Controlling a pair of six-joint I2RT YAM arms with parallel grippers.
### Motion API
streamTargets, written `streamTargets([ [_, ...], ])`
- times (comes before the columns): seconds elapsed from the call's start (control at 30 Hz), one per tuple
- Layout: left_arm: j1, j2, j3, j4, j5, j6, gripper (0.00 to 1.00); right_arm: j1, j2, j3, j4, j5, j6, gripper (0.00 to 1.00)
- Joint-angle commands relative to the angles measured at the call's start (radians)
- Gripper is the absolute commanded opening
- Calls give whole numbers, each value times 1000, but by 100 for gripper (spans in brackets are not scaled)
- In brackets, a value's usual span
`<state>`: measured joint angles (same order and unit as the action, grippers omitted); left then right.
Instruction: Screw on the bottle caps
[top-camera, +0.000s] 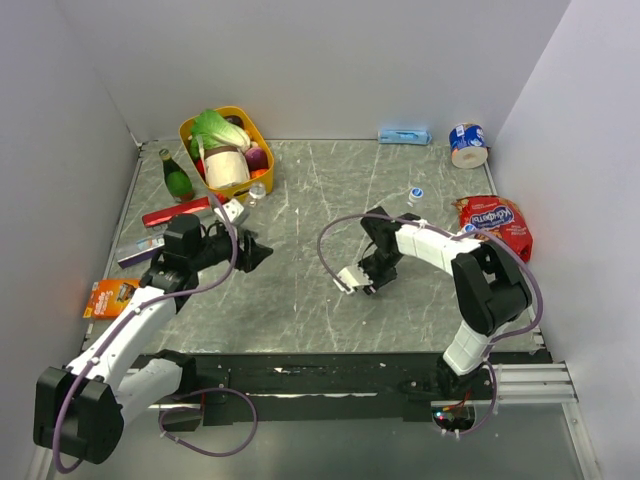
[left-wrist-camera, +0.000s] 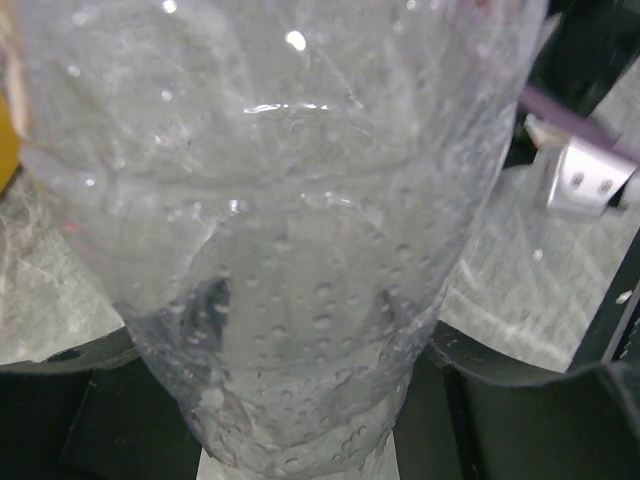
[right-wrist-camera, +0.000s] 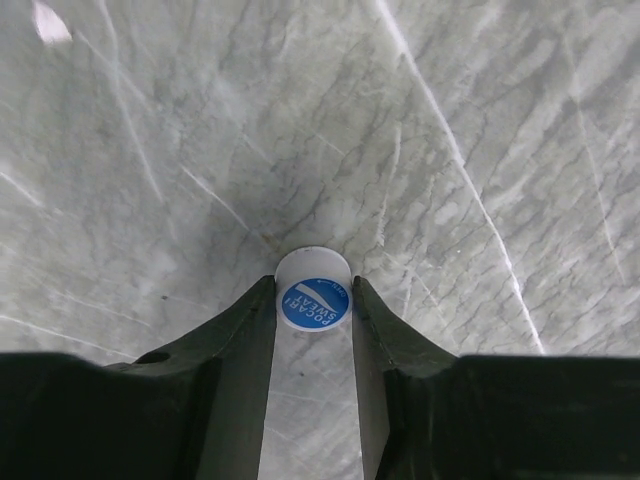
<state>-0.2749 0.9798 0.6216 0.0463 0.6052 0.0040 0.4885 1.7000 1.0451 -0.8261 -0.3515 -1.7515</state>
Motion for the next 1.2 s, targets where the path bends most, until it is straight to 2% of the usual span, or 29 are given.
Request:
streamTargets([
  [0.0,-41,2,-3,-43,62,187,1,4,-114,156,-112,-165,160,26],
  [0.1,-138,-1,-28,-100,73,353,1,22,-200,312,-261,-251,260,25],
  [0.2,-225,3,-77,-54,79,450,1,73,-275,437,-347,-311,332,23],
  [0.33,-305,66,-120,87,99,467,1,171,-355,521,-383,-296,409,23],
  [0.43,-354,101,-144,220,100,455,1,263,-372,570,-418,-267,448,23],
  [0.53,-395,115,-164,288,97,462,1,340,-372,595,-444,-233,474,23],
  [0.73,-432,102,-191,328,107,445,1,435,-361,586,-414,-156,507,24],
  [1.17,-437,92,-191,329,108,444,1,449,-329,595,-329,-107,524,22],
])
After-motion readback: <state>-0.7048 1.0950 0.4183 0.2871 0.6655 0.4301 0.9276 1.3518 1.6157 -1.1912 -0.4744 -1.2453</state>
